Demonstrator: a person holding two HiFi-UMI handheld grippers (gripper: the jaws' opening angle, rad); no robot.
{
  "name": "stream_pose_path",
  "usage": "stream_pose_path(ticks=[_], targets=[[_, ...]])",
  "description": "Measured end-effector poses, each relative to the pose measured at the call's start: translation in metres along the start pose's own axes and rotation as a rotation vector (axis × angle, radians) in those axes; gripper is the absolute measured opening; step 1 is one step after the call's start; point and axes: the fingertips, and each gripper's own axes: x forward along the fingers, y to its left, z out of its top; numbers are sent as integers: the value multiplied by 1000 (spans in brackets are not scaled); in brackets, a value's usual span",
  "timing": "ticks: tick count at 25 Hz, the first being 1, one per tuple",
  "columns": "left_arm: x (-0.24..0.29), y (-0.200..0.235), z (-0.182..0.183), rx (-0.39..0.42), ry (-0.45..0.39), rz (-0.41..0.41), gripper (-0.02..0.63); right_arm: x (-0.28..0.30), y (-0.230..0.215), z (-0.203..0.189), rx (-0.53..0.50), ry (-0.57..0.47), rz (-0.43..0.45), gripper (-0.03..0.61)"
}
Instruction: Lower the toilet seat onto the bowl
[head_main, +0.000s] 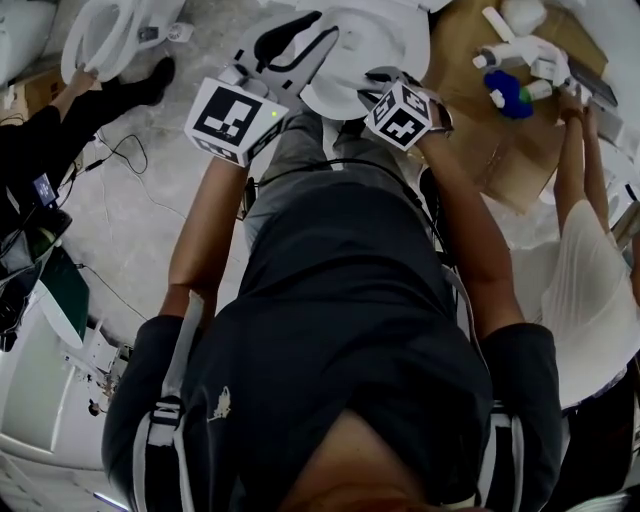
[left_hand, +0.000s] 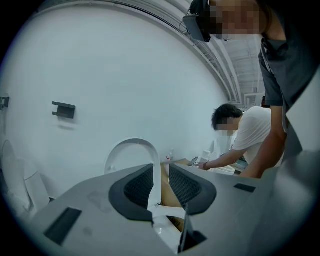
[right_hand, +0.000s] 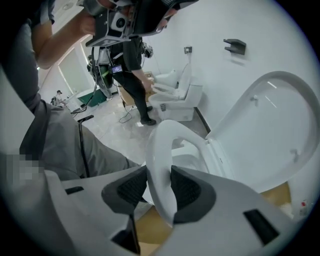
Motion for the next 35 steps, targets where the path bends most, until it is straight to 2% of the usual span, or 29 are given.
stream_pose_path(ticks=[2, 5, 8, 17, 21, 29, 35], targets=[[3, -2, -6, -3, 9, 2, 81, 13, 13, -10, 11, 10, 49, 152], [10, -6, -16, -1, 25, 6, 80, 32, 29, -29, 83, 3, 123, 149], [13, -3, -23, 0, 30, 6, 80, 49, 42, -43, 129, 19, 163, 137], [2, 35, -36, -2, 69, 42, 80, 97, 74, -62, 137, 112, 246, 126], [8, 38, -49, -16, 94, 30, 80, 115, 85, -73, 138, 146, 288, 123], [21, 44, -71, -46, 128, 2, 80, 154, 100, -87, 158, 200, 319, 120], [20, 49, -106, -66, 177, -9, 80, 193, 108, -109, 185, 261, 352, 89]])
